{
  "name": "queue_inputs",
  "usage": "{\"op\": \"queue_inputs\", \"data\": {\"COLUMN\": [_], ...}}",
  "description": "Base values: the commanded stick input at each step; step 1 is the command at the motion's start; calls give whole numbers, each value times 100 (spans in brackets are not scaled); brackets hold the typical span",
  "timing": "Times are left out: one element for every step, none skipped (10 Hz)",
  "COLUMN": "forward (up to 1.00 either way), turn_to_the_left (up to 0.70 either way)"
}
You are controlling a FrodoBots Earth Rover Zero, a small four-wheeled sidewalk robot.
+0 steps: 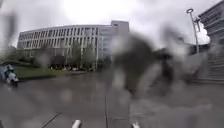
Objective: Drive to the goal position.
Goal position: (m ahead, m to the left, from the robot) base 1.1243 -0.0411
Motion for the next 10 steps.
{"op": "queue_inputs", "data": {"forward": [70, 70, 70, 70, 70, 70, 70, 70, 70, 70], "turn_to_the_left": [0, 0, 0, 0, 0, 0, 0, 0, 0, 0]}}
